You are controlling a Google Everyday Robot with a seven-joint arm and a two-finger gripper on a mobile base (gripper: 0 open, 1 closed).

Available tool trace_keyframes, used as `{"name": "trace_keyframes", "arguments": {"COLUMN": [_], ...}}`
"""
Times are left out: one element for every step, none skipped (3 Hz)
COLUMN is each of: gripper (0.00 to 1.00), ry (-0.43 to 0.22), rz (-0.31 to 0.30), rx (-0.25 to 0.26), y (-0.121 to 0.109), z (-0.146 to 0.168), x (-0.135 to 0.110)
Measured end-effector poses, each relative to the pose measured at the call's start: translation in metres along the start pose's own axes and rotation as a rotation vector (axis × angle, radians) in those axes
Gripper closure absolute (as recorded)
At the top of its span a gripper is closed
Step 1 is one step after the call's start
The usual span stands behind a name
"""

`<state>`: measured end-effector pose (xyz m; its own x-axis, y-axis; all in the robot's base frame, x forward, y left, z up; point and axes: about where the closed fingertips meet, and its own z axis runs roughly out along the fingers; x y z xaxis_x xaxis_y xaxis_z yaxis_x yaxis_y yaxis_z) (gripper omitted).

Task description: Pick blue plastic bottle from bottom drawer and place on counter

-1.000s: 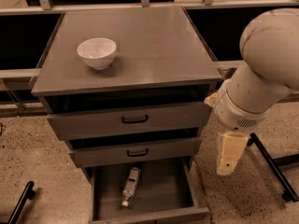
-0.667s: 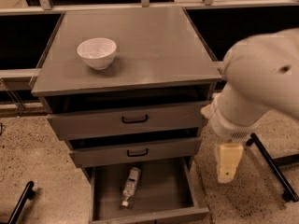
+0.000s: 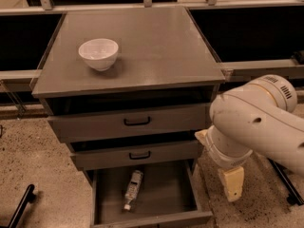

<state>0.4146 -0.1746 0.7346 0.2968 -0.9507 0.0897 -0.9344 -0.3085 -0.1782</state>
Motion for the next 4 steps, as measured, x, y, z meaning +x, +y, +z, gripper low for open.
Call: {"name": "trace_keyframes", "arguments": {"gripper": [0.00, 0.00, 0.00, 0.00], "ry": [-0.033, -0.132, -0.145, -0.145], "rz": [-0.099, -0.282, -0.379, -0.379], "rx": [-0.014, 0.033, 0.072, 0.072], "y": [-0.007, -0.001, -0.008, -0.008], "z": [0.028, 0.051, 0.049, 0.049], "x": [-0.022, -0.067, -0.077, -0.077]}}
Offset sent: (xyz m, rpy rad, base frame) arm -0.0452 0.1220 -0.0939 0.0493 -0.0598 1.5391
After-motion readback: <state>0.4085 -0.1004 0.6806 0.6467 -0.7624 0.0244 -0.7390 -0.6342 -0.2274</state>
